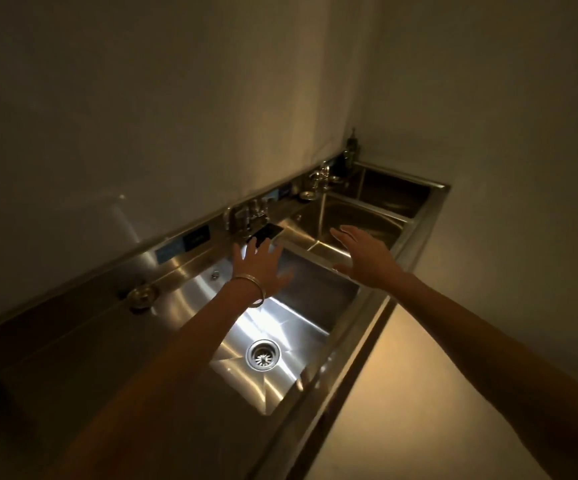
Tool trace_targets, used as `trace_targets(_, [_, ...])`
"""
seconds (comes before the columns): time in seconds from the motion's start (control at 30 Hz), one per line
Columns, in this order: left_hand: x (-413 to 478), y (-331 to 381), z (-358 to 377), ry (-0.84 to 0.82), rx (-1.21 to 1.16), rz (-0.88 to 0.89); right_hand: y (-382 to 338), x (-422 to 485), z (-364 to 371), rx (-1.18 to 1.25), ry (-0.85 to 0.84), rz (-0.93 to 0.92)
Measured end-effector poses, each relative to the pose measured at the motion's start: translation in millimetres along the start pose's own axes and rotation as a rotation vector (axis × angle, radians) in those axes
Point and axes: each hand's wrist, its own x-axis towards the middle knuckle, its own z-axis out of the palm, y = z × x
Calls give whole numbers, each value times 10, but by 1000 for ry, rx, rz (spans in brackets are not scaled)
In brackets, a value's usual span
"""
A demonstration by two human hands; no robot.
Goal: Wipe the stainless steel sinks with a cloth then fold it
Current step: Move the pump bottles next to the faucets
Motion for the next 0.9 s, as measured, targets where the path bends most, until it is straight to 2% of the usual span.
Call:
trace_targets(0.2, [495, 1196, -57, 116, -38, 87, 1119, -371, -196, -54, 7, 71])
trace_targets(0.4, [895, 2001, -119, 90, -78, 95, 1935, -462, -324, -73, 3, 142])
trace_targets(0.63, [1450, 2259, -119, 88, -74, 117, 2531, -154, -140, -56, -28, 157])
trace_targets(0.9, [2628, 2280, -57, 71, -68, 130, 3061, 697, 50, -59, -50, 149])
